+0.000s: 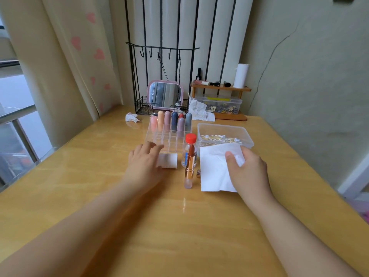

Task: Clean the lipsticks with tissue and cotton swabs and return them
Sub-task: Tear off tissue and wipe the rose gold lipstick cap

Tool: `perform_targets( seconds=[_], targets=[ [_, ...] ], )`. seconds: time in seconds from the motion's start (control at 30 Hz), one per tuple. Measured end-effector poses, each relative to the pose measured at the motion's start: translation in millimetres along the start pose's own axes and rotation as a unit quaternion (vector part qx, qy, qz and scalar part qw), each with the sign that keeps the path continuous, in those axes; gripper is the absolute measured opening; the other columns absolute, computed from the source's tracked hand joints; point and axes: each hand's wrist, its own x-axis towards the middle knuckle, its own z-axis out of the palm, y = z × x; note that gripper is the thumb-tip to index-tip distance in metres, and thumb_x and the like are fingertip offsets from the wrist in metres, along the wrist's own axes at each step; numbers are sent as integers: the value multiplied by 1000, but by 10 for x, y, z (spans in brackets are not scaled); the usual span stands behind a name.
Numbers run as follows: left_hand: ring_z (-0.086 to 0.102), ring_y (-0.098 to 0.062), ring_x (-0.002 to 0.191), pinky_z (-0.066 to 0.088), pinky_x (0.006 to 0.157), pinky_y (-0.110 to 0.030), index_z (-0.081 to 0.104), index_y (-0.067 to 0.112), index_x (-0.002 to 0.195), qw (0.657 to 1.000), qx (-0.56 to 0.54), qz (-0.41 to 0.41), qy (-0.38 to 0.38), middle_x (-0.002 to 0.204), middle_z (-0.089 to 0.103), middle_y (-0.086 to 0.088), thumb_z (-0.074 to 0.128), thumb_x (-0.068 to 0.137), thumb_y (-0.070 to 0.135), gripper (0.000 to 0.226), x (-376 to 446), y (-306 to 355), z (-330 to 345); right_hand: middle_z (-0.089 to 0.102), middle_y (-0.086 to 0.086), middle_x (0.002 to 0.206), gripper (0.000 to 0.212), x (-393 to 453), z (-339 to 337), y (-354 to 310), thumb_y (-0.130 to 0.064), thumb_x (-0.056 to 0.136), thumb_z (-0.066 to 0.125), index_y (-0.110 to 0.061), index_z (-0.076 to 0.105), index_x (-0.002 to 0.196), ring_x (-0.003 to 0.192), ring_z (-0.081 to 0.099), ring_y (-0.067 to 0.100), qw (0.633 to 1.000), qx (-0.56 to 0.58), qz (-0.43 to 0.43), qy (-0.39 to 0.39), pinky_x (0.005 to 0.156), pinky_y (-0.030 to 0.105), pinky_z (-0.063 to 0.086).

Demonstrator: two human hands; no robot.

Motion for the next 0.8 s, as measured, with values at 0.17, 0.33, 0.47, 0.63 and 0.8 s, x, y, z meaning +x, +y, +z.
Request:
perform_targets(
  seconds=[0.17,0.33,0.47,0.63,0.8],
  targets=[
    [41,-28,122,27,96,-33,44,14,138,999,-34,20,-33,131,47,-5,55,81,23,59,-193,159,-33,60,11,70,21,3,179,-10,-15,92,55,0,57,78,67,49,28,999,27,12,-20,50,22,29],
    [53,-19,99,35,75,-17,56,11,116,983,-178,-15,-34,110,56,-1,60,79,15,38,-288,226,-70,42,-1,55,35,-49,186,23,-15,92,55,-12,39,61,52,38,12,999,36,35,-14,46,13,30],
    [50,0,76,37,60,-12,50,27,111,944,-291,-90,-129,97,53,15,73,80,32,39,-286,462,-62,34,-5,51,40,-80,184,21,-14,92,56,-18,34,58,48,37,9,996,55,57,-26,44,13,30],
    [55,7,57,37,49,-7,64,16,103,919,-366,-107,-105,82,67,-1,62,89,23,15,-241,610,17,54,9,65,19,-117,167,60,-17,92,54,-6,55,76,62,41,12,988,115,69,-72,54,23,33],
    [56,6,54,39,51,-6,67,9,88,884,-446,-127,-59,73,64,-1,66,87,14,5,-294,667,-34,62,0,71,12,-97,157,60,-16,92,57,-15,64,82,65,54,12,962,216,141,-88,59,25,42]
  ],
)
